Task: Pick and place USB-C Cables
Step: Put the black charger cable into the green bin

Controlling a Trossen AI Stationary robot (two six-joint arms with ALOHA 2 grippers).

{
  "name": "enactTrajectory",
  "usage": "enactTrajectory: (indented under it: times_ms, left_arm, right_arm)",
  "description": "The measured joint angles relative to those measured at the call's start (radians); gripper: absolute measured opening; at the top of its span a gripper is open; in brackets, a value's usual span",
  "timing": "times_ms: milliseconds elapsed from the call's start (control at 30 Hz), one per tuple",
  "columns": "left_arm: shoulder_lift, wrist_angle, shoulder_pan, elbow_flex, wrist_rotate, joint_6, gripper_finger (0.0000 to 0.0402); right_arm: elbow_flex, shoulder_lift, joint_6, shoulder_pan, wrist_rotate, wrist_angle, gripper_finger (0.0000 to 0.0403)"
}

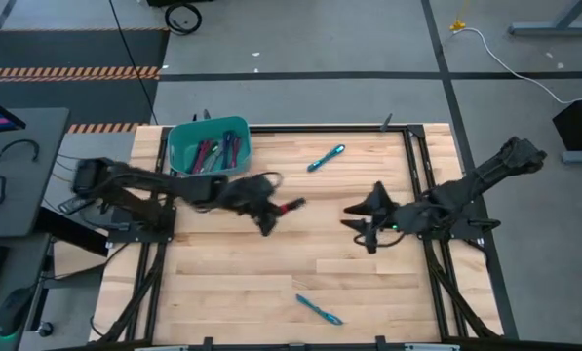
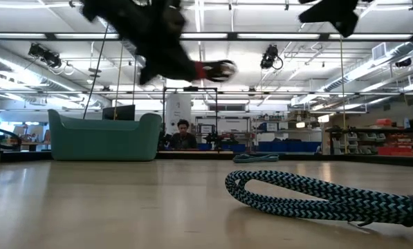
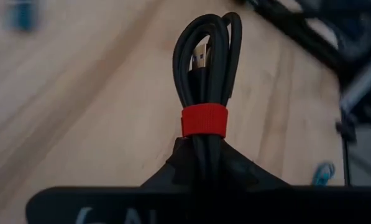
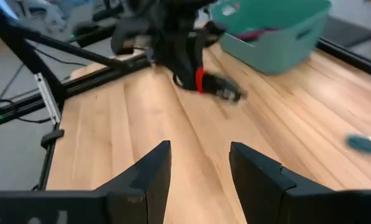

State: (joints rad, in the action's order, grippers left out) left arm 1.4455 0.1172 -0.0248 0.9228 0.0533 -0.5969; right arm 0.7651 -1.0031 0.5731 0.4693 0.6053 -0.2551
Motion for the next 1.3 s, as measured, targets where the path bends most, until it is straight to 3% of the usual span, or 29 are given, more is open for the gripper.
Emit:
enactTrajectory:
  times_ms: [200, 300, 533, 767, 967, 1300]
  left_arm:
    - [-0.205, 0.105, -0.079, -0.198, 0.272, -0.355, 0.0035]
    - [-0.295, 0.133, -0.08, -0.268, 0.372, -0.502, 0.0035]
    - [-0.415, 0.407, 0.061, -0.295, 0.507, -0.608, 0.0036]
    - [-0.445, 0.513, 0.346, -0.266, 0.475, -0.407, 0.0035]
    - [-0.4, 0.535, 0.609, -0.278, 0.31, -0.19, 0.0036]
    - [-0.264, 0.491, 0.799, -0.276, 0.228, 0.051, 0.0039]
  right_arm:
    - [-0.016, -0.141, -0.13, -0.131, -0.054, 0.298, 0.0168]
    - [-0.013, -0.207, -0.187, -0.212, -0.152, 0.438, 0.0168]
    - [-0.014, -0.331, -0.126, -0.366, -0.384, 0.667, 0.0168]
    - [0.074, -0.381, -0.113, -0.415, -0.454, 0.684, 0.0168]
    - [0.152, -0.394, -0.147, -0.426, -0.453, 0.639, 0.0168]
    - [0.175, -0.404, -0.149, -0.429, -0.45, 0.604, 0.0168]
